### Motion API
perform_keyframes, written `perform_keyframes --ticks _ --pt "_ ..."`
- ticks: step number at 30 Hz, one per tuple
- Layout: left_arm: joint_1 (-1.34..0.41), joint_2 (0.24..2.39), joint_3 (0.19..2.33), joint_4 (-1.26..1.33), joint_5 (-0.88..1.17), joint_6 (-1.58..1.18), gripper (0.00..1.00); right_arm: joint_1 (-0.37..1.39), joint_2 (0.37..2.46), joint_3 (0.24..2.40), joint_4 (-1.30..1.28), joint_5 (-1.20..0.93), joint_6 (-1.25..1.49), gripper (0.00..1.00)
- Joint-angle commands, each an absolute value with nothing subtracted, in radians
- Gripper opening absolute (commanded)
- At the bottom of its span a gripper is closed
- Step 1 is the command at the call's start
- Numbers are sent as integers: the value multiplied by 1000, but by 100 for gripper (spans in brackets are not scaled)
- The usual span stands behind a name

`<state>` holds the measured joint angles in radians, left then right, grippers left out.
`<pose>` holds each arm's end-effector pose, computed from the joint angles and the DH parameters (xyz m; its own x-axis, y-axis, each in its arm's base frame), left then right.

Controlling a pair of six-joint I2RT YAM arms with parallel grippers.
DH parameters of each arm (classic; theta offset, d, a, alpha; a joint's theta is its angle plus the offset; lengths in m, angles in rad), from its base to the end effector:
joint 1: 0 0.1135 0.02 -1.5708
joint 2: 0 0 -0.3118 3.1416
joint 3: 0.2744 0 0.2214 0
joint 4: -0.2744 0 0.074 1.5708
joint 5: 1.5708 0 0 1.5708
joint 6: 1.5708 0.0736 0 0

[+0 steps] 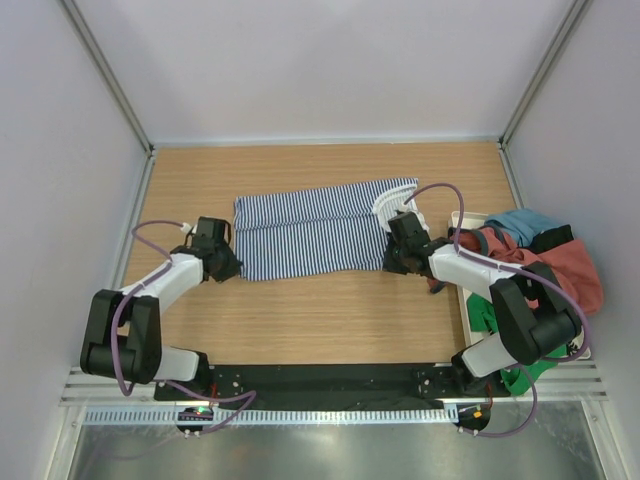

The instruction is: Fold and stack the tank tops

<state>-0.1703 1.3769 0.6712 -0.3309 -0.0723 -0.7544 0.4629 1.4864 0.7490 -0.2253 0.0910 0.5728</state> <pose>0.2336 -0.0348 0.2000 -0.7090 -0.5711 -0.4136 -0.4841 0.8207 -0.3034 0.2499 0.1172 0.2044 -0.8330 0.1875 -0.5205 0.0634 0.9670 0.2470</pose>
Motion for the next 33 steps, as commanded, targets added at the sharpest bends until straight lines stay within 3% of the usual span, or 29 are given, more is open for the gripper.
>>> perform_keyframes --ticks 1,14,15,17,22,26,30,33 --pt "-173 1359 722 -293 -32 -756 0 465 1486 787 -219 115 563 1" --pt "-173 1449 847 -290 -28 -765 0 465 1491 782 -213 127 561 1" --pt "-173 1477 856 -291 -23 -758 2 465 1491 781 -213 127 563 1" --pt "-173 1496 874 -305 -18 -744 17 465 1491 782 -216 127 563 1" --pt "-173 1425 821 -311 -38 -719 36 463 1486 782 -221 132 560 1" --pt "-175 1309 770 -351 -34 -726 41 463 1489 788 -222 130 557 1" --pt "-175 1168 706 -386 -47 -742 54 460 1496 792 -221 127 555 1" --pt "-173 1100 683 -422 -66 -756 53 457 1497 792 -218 124 555 1"
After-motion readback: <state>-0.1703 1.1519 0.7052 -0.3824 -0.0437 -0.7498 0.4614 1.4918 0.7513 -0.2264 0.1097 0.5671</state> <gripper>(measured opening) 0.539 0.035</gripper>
